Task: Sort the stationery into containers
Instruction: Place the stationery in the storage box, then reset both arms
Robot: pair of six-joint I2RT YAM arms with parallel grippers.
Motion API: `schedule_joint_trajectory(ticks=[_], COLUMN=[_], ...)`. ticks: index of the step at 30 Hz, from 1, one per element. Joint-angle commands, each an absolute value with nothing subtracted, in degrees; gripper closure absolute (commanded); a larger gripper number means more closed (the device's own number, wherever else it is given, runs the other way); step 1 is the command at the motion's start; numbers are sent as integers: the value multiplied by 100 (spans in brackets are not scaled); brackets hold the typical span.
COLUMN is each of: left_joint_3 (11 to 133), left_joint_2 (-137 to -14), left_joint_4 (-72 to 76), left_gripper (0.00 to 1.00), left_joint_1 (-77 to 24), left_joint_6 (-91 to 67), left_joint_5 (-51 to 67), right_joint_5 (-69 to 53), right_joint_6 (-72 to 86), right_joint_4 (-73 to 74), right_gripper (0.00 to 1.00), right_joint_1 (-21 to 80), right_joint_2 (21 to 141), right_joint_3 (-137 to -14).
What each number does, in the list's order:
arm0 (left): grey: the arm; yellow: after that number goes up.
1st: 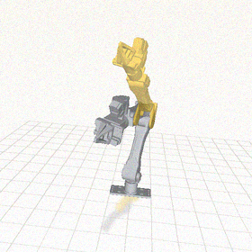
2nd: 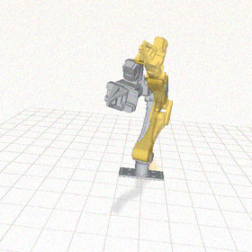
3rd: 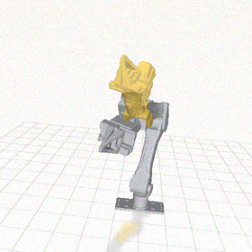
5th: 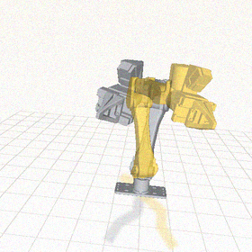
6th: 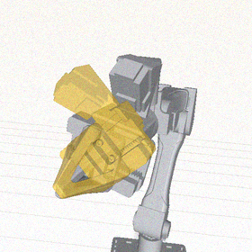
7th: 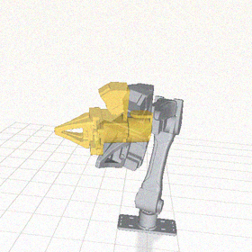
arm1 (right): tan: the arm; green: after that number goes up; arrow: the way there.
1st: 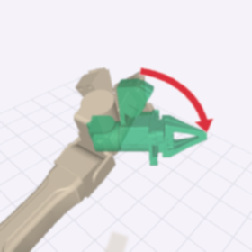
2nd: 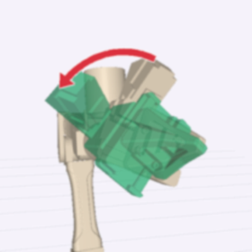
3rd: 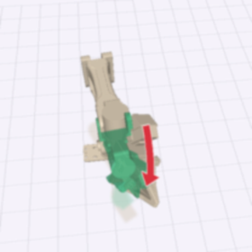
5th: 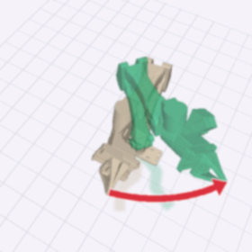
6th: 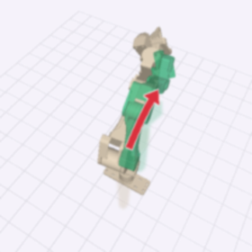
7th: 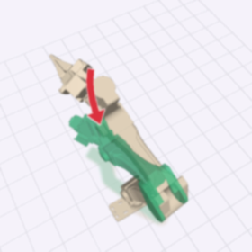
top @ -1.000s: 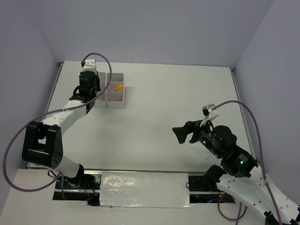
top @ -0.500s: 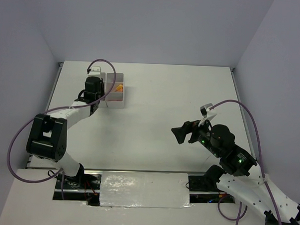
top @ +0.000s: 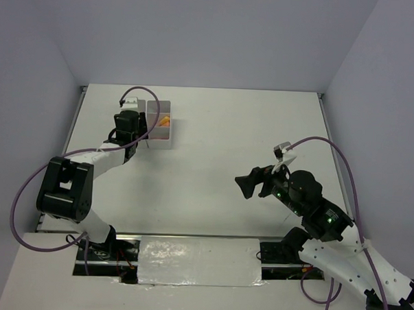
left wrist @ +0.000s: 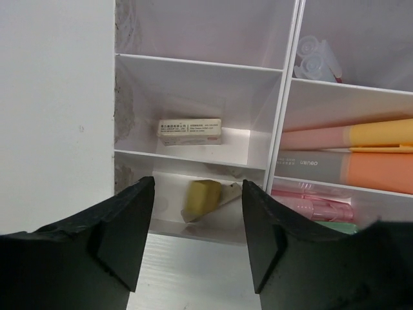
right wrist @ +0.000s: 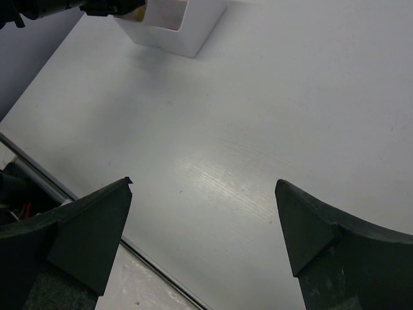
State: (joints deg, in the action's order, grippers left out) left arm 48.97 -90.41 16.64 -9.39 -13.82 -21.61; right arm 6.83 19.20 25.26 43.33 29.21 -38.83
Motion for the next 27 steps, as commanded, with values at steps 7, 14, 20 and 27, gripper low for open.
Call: schedule_joint_trajectory(ticks=[7,14,20,27], left_joint_3=[4974,5948,7364,6849], left_joint_2=[-8852,-7771,-6874,-5225], left_joint_4=[1890,280,-2452,-3910], left_gripper=[27,11,1,1], left_joint_1=[-958,-1160,-1310,-1309], left_joint_6=[-1494,-1678,-2522,-2514], left_joint_5=[-2451,-3189,-3603,-3252], right_joint_5=[589,843,1967,3058], right_joint_6=[1775,1767,1819,1521], right_joint_4=[2232,2355,3173,4490], right_gripper=[0,0,0,0], right_joint_1=[4315,4315,4315,4315], right_joint_2=[2971,3032,3006,2953], right_joint_3=[-3946,-4122,-4895,-6221])
